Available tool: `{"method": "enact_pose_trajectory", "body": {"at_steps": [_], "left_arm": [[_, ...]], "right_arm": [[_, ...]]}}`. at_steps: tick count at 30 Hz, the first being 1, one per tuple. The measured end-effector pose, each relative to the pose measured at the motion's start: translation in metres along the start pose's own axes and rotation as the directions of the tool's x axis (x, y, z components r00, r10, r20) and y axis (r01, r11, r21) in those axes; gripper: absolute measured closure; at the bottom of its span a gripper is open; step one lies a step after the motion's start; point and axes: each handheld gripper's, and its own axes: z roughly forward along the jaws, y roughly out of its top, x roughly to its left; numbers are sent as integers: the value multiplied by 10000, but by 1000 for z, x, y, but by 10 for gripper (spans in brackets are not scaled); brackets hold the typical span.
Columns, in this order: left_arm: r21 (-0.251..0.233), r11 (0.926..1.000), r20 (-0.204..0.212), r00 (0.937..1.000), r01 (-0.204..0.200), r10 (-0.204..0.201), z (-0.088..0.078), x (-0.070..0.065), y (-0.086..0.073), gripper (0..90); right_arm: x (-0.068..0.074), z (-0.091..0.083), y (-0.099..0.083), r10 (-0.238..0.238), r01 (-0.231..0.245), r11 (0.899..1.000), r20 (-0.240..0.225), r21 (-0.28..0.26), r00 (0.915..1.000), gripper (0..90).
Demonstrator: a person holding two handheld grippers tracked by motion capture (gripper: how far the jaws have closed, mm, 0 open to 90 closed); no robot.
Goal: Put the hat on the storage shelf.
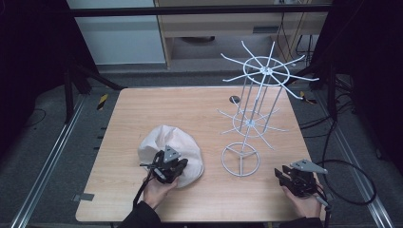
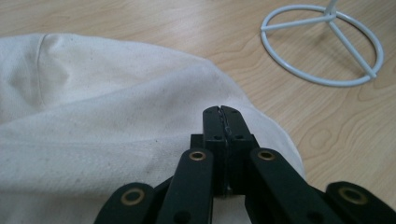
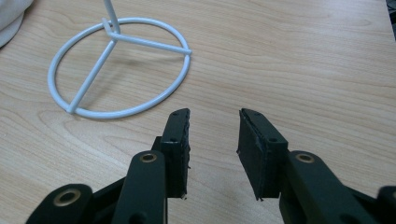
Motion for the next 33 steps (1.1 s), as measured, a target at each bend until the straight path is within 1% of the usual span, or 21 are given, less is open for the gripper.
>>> {"method": "enact_pose_trajectory", "body": {"at_steps": [4, 9, 15, 18, 20, 21, 24, 28, 29, 30, 33], "left_arm": [[38, 10000, 22, 10000, 8, -8, -8, 4, -5, 899], [91, 9999, 8, 10000, -81, 81, -19, 7, -11, 899], [-16, 10000, 36, 9999, -97, 97, -38, 14, -20, 898], [-57, 10000, 20, 10000, 58, -58, -47, 20, -25, 899], [-99, 9996, 34, 9996, 266, -265, -51, 24, -28, 899], [-77, 9995, 47, 9995, 301, -300, -52, 25, -29, 899], [-187, 9991, 105, 9993, 368, -366, -52, 25, -28, 899], [-301, 9995, 217, 9997, 109, -103, -46, 15, -21, 898], [-284, 9996, 220, 9997, 96, -90, -43, 13, -19, 896], [-153, 9999, 211, 9998, 4, -1, -38, 10, -18, 895], [77, 9999, 251, 9997, -85, 83, -27, 4, -15, 892]], "right_arm": [[0, 0, 0, 9, -9, 10000, -9, -7, 10000, 636], [-1, 0, 0, -2, 2, 10000, 11, 4, 10000, 636], [-1, 0, -1, -12, 12, 10000, 38, 35, 10000, 636], [0, 0, -1, -20, 20, 10000, 32, 49, 10000, 636], [0, 0, -1, -43, 43, 10000, 36, 58, 10000, 636], [0, 0, -1, -46, 46, 10000, 27, 49, 10000, 636], [0, 1, -1, -49, 49, 10000, 31, 57, 10000, 636], [-1, 1, 0, -29, 29, 10000, 18, 55, 10000, 637], [-1, 1, -1, -28, 28, 10000, 14, 69, 10000, 637], [0, 1, 0, 12, -12, 10000, -3, 91, 10000, 637], [-1, 1, -1, -42, 42, 10000, 34, 60, 10000, 638]]}}
